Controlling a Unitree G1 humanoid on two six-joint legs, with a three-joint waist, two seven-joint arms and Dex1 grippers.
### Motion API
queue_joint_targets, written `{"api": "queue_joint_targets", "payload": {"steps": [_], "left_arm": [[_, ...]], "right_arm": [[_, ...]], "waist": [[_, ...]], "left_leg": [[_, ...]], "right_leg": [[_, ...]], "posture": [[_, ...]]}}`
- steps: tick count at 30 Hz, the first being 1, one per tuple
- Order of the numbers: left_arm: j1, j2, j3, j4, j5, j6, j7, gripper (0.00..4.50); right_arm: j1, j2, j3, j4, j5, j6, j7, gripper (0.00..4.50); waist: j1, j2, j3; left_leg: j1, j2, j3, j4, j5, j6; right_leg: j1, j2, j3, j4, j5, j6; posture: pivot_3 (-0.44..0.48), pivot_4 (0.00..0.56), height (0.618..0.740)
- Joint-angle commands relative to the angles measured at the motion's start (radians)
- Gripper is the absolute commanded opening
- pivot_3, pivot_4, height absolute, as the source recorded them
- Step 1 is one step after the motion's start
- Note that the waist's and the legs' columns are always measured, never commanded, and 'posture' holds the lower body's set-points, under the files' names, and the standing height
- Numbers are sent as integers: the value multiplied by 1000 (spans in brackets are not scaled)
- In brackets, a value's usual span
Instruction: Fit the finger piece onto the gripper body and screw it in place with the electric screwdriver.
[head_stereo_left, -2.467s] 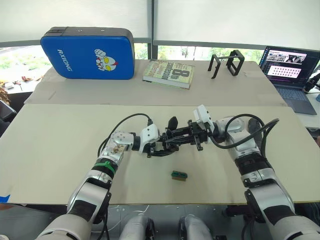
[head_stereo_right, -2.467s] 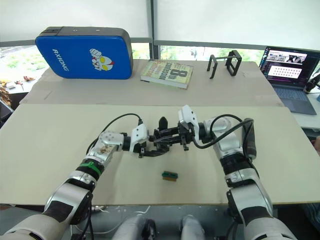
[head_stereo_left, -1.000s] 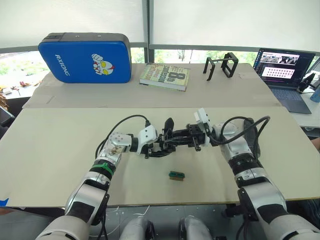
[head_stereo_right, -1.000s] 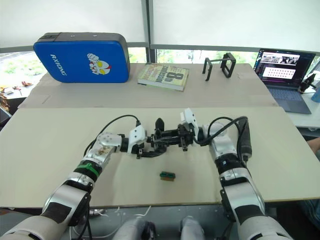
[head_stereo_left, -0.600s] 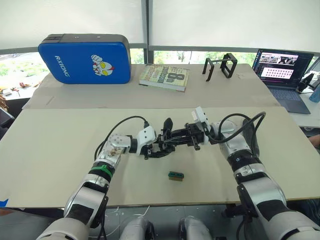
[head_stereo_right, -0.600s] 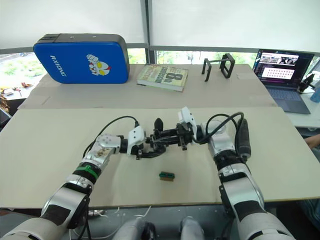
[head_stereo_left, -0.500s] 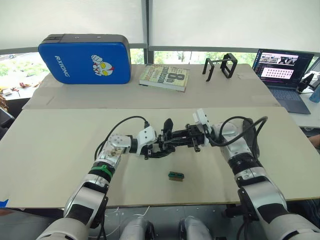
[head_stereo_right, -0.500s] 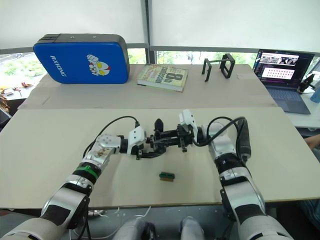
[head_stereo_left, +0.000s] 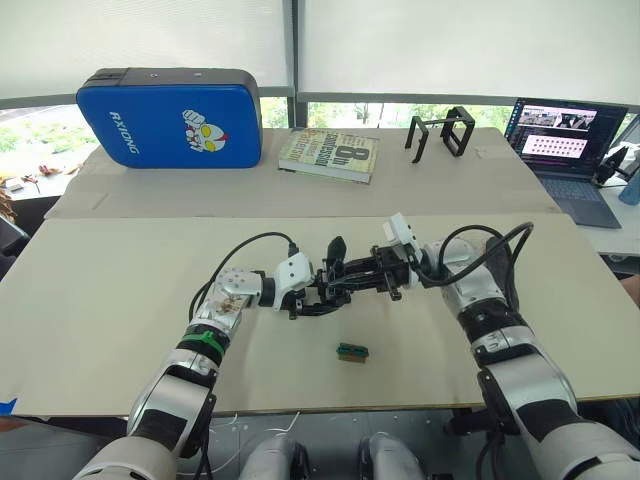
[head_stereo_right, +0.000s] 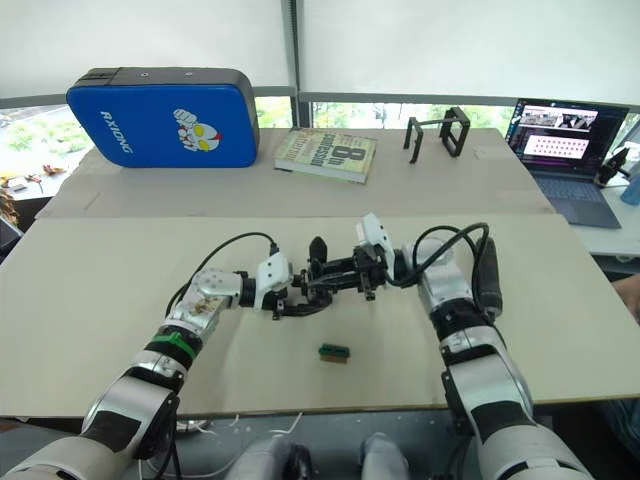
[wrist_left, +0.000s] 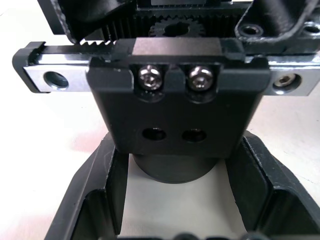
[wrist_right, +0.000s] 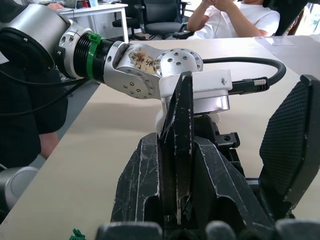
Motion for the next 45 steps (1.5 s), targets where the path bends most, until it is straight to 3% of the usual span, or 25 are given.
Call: {"api": "queue_joint_targets", "payload": {"steps": [1, 7, 9, 12, 15, 24, 25, 26, 27, 29, 34, 38, 42, 45], "left_arm": [[-4, 14, -10, -58, -3, -20, -38, 2283], [-9, 12, -10, -53, -2, -18, -39, 2283], [-10, 11, -10, -53, -1, -17, -40, 2283], [-15, 5, -9, -41, 2, -21, -40, 2283], [-21, -6, -8, -27, -1, -26, -41, 2283], [4, -5, -6, -53, -7, 45, -46, 2283], [12, 6, -4, -69, -11, 61, -54, 2783], [26, 24, -1, -96, -20, 77, -71, 3359], [44, 47, 2, -131, -29, 94, -88, 3517], [88, 103, 13, -229, -52, 134, -117, 4473], [248, 305, 99, -732, -246, 448, -182, 4500], [303, 463, 200, -1068, -476, 717, -198, 4500], [242, 547, 266, -1209, -652, 908, -158, 4500], [165, 574, 308, -1264, -791, 1022, -120, 4500]], "right_arm": [[90, -49, 100, 69, -157, 47, 6, 353], [92, -21, -4, -52, -48, 30, -20, 353], [84, -31, -19, -109, -22, 77, -7, 1422], [91, -73, -44, -251, 11, 142, 0, 2339], [110, -148, -71, -386, 26, 204, -15, 2391], [170, -373, -187, -565, 41, 362, -117, 2391], [182, -406, -197, -598, 44, 401, -133, 2391], [195, -442, -206, -634, 46, 450, -147, 2391], [207, -478, -211, -670, 41, 503, -171, 2391], [229, -552, -215, -741, 31, 620, -215, 2927], [221, -707, -222, -842, 0, 997, -402, 4480], [189, -815, -194, -779, -18, 1235, -477, 4480], [172, -867, -138, -697, -55, 1358, -544, 4480], [111, -823, -103, -580, -71, 1441, -606, 4480]], "waist": [[1, 0, 0], [2, 0, 0], [2, 0, 0], [1, 2, 3], [5, 3, 6], [20, 2, 7], [21, 2, 7], [22, 2, 7], [22, 2, 7], [16, 2, 7], [2, 3, 10], [16, 5, 16], [28, 6, 17], [25, 6, 19]], "left_leg": [[0, 0, 0, 0, 0, 0], [-1, 0, 0, 0, 0, 0], [-3, 0, 1, 0, 0, 0], [-9, 0, 1, 1, 0, 0], [-11, 0, 1, 2, 2, 4], [-13, 0, 1, 2, 2, 6], [-15, 0, 1, 2, 2, 6], [-16, 0, 1, 2, 2, 8], [-17, 0, 1, 2, 4, 10], [-17, 1, 1, 2, 4, 11], [-17, 3, 1, 0, 4, 10], [-19, 2, 0, 1, -1, 2], [-20, 1, 0, 2, -1, 2], [-20, 1, 0, 4, 0, 2]], "right_leg": [[0, -2, -4, 0, 0, -1], [0, -3, -9, 0, 1, -1], [0, -3, -9, 0, 1, -1], [-4, -3, -10, 0, 1, -2], [-4, -3, -11, -1, 1, -2], [-4, -3, -13, -6, 2, -1], [-5, -3, -14, -7, 2, 0], [-6, -3, -14, -8, 2, 0], [-6, -3, -14, -9, 2, 0], [-6, -2, -14, -11, 2, 0], [-8, -2, -15, -11, 1, -2], [-9, -4, -15, -13, 2, -1], [-12, -3, -15, -13, 1, 0], [-7, -1, -15, -12, -2, 7]], "posture": [[0, 150, 740], [0, 150, 740], [0, 150, 740], [0, 150, 740], [0, 150, 740], [0, 150, 740], [0, 150, 740], [0, 150, 740], [0, 150, 740], [0, 150, 740], [0, 150, 740], [0, 150, 740], [0, 150, 740], [0, 150, 740]]}}
